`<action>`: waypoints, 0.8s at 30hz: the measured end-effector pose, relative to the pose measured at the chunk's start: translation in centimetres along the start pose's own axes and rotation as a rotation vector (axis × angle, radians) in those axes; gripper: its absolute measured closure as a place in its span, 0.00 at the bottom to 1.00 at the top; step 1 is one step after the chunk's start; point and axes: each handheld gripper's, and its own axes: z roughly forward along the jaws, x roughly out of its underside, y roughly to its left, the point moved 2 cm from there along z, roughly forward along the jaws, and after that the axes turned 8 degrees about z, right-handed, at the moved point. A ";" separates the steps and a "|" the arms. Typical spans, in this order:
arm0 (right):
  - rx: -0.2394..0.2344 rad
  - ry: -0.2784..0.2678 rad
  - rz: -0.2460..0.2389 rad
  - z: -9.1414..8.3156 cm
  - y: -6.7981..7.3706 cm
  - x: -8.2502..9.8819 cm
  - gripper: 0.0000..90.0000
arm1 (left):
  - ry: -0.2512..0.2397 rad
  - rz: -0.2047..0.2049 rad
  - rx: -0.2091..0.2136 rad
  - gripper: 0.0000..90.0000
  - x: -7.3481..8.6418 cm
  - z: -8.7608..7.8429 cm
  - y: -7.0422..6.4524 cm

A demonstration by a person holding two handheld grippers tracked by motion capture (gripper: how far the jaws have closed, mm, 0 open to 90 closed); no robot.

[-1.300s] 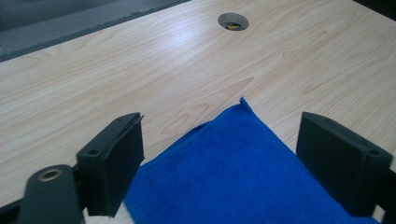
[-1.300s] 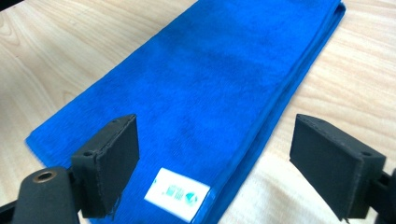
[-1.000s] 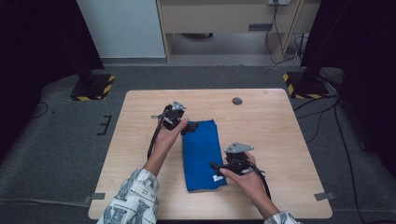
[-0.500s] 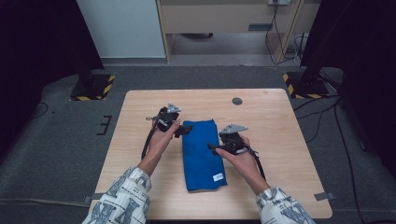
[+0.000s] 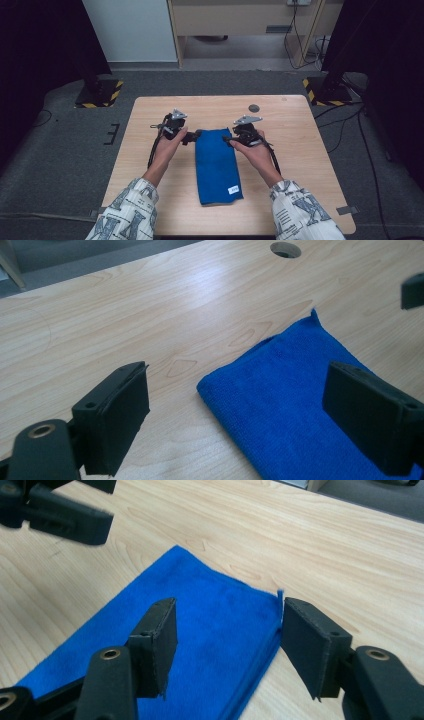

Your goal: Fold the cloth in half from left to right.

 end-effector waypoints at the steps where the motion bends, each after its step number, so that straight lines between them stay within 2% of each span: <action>1: 0.000 -0.005 0.005 0.2 -0.1 -0.2 0.44 | 0.000 0.000 0.002 0.12 0.0 -0.1 0.0; 3: 0.006 -0.012 0.008 0.5 -0.3 -0.6 0.46 | -0.001 0.013 0.008 0.15 0.2 -0.3 -0.1; 5: -0.004 -0.014 0.034 0.7 -0.6 -0.9 0.46 | 0.005 0.026 0.008 0.17 0.5 -0.5 -0.3; 7: 0.003 -0.015 0.037 0.8 -0.7 -1.2 0.48 | 0.014 0.026 0.010 0.17 0.7 -0.8 -0.5; 11: 0.011 -0.024 0.034 0.9 -1.0 -1.8 0.51 | -0.006 0.009 0.007 0.16 0.5 -1.0 -0.5; 19: 0.020 -0.010 0.038 2.5 -1.8 -2.5 0.58 | 0.021 -0.020 -0.007 0.16 0.3 0.6 -0.4; 24: 0.038 0.011 0.038 3.7 -2.1 -2.0 0.61 | 0.047 -0.018 -0.015 0.17 0.7 1.4 -0.4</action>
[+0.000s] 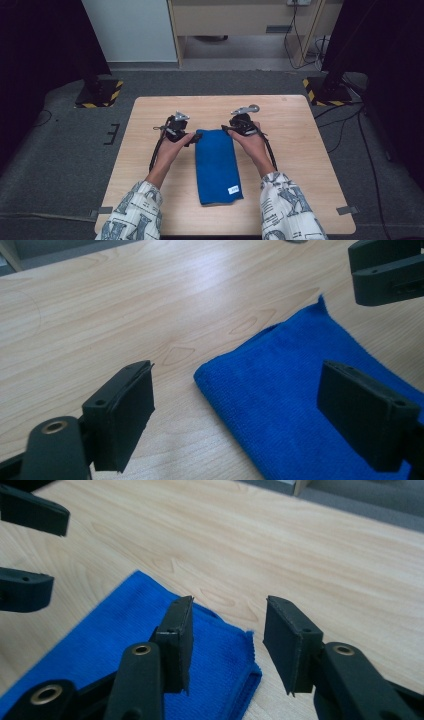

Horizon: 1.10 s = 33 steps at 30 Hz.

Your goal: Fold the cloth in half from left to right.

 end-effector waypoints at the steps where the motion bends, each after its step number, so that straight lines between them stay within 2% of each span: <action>1: 0.006 0.008 -0.002 0.4 0.0 0.2 0.61 | 0.006 -0.007 0.003 0.17 0.1 0.3 0.0; 3: 0.027 0.036 -0.016 1.5 -0.2 0.8 0.59 | 0.030 -0.011 -0.001 0.20 0.5 1.3 0.1; 6: 0.041 0.047 -0.003 2.4 -0.5 1.2 0.58 | 0.053 -0.018 -0.012 0.23 0.8 2.1 0.4; 8: 0.054 0.066 -0.006 3.2 -0.7 1.4 0.57 | 0.052 -0.031 -0.008 0.25 0.8 2.4 0.6; 13: 0.058 0.097 -0.007 4.3 -1.0 1.9 0.59 | 0.065 -0.025 -0.012 0.29 1.2 3.1 1.0; 15: 0.061 0.108 -0.006 4.5 -1.0 2.1 0.61 | 0.065 -0.028 -0.011 0.30 1.3 3.2 1.1; 16: 0.042 0.110 -0.010 4.6 -1.0 2.4 0.73 | 0.066 -0.029 -0.008 0.34 1.3 3.2 1.1; 17: 0.042 0.110 -0.010 4.6 -1.0 2.4 0.73 | 0.068 -0.031 -0.006 0.34 1.3 3.2 1.1; 20: 0.033 0.113 0.001 4.4 -1.0 2.4 0.86 | 0.074 -0.033 0.004 0.37 1.4 3.3 1.1; 22: 0.030 0.115 0.000 4.2 -1.1 2.5 0.91 | 0.066 -0.034 0.012 0.41 1.4 3.4 0.9; 24: 0.031 0.118 0.011 3.9 -1.1 2.7 0.92 | 0.056 -0.023 0.006 0.44 1.3 3.6 0.8; 28: 0.034 0.112 0.038 3.3 -1.6 3.0 0.93 | 0.017 -0.055 0.033 0.47 1.3 4.5 0.6; 30: 0.033 0.103 0.057 3.2 -1.7 3.3 0.93 | 0.017 -0.050 0.021 0.48 1.4 5.1 0.5; 33: 0.041 0.100 0.050 3.1 -1.6 3.3 0.93 | 0.015 -0.064 0.029 0.50 1.6 5.8 0.3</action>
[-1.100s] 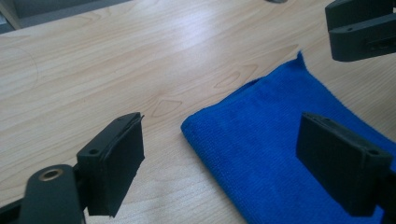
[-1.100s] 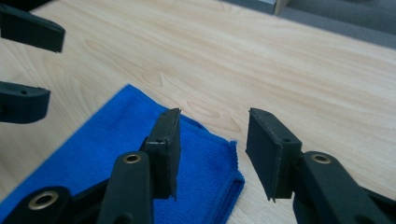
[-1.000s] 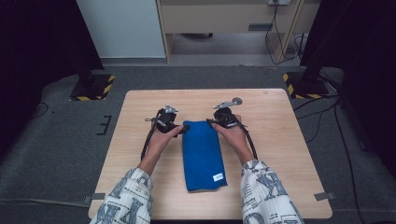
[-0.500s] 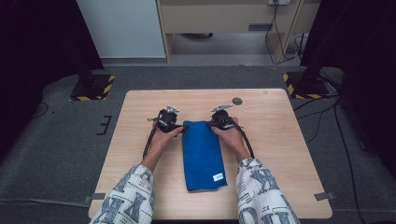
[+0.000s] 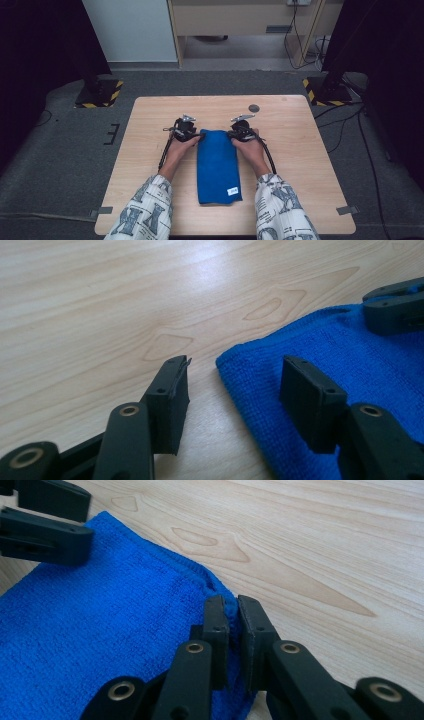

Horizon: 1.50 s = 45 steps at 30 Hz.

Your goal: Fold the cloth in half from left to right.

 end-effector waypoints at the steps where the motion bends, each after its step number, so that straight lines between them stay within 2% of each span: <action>1: 0.000 0.000 -0.001 0.0 0.0 0.0 0.93 | 0.001 0.012 -0.008 0.50 0.0 0.1 -0.1; 3: -0.001 -0.002 0.000 -0.1 0.1 0.1 0.94 | 0.006 0.021 -0.023 0.59 -0.1 0.1 -0.2; 5: -0.009 -0.006 0.004 -0.3 0.2 0.1 0.95 | 0.000 0.012 0.006 0.71 -0.2 0.2 -0.3; 7: -0.026 -0.028 0.033 -0.7 0.0 0.1 0.95 | 0.017 0.009 0.030 0.83 -0.4 0.3 -0.6; 10: -0.030 -0.037 0.019 -1.4 0.1 -0.1 0.95 | -0.008 0.005 0.041 0.94 -1.0 0.0 -0.9; 21: -0.047 -0.134 0.026 -5.2 0.1 -1.7 0.95 | -0.121 0.053 0.004 0.95 -4.3 -3.6 -2.7; 26: -0.053 -0.170 0.029 -6.5 0.3 -2.4 0.95 | -0.151 0.066 -0.008 0.95 -5.4 -4.8 -3.0; 36: -0.064 -0.197 0.017 -7.0 0.5 -3.6 0.95 | -0.177 0.080 -0.025 0.95 -6.0 -5.7 -2.6; 45: -0.077 -0.221 0.013 -7.8 1.2 -4.5 0.95 | -0.202 0.103 -0.040 0.96 -6.6 -7.3 -2.3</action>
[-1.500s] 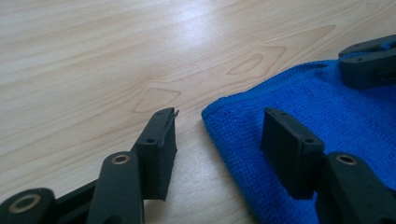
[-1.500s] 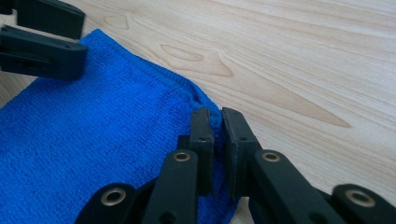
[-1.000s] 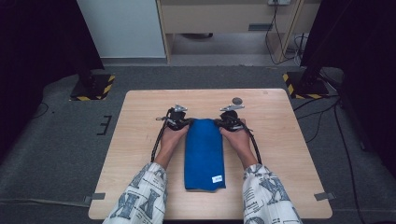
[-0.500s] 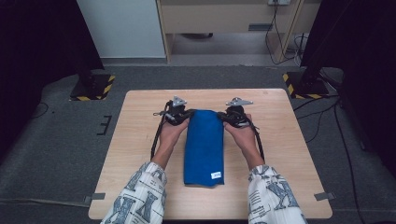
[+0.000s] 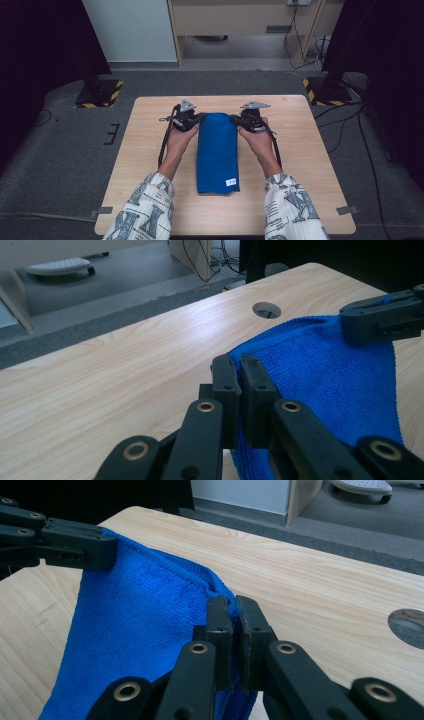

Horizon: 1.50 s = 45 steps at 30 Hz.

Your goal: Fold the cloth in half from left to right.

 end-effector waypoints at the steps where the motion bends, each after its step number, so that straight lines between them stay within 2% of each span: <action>1: 0.000 -0.003 -0.004 0.0 0.1 -0.1 0.95 | -0.002 0.002 0.002 0.96 -0.1 -0.2 0.1; 4: -0.008 -0.005 -0.014 -0.2 0.5 -0.2 0.95 | 0.005 0.020 0.003 0.96 0.0 -0.5 0.2; 8: -0.021 -0.004 -0.027 -0.4 0.8 0.0 0.95 | -0.013 0.015 0.012 0.96 0.1 -1.2 0.2; 12: -0.029 -0.007 -0.042 -0.9 1.2 0.1 0.95 | -0.014 0.036 0.014 0.95 0.1 -1.8 0.0; 16: -0.046 -0.016 -0.051 -1.6 1.7 0.3 0.95 | -0.026 0.028 0.021 0.95 0.2 -2.4 -0.2; 31: -0.081 -0.007 -0.091 -3.6 2.8 2.6 0.95 | -0.022 0.073 0.056 0.94 1.2 -4.4 -1.9; 36: -0.097 -0.008 -0.080 -4.1 2.7 3.2 0.95 | -0.020 0.076 0.070 0.94 1.7 -4.8 -2.4; 45: -0.124 0.014 -0.093 -4.5 3.2 4.7 0.95 | -0.024 0.061 0.088 0.94 2.8 -5.6 -3.2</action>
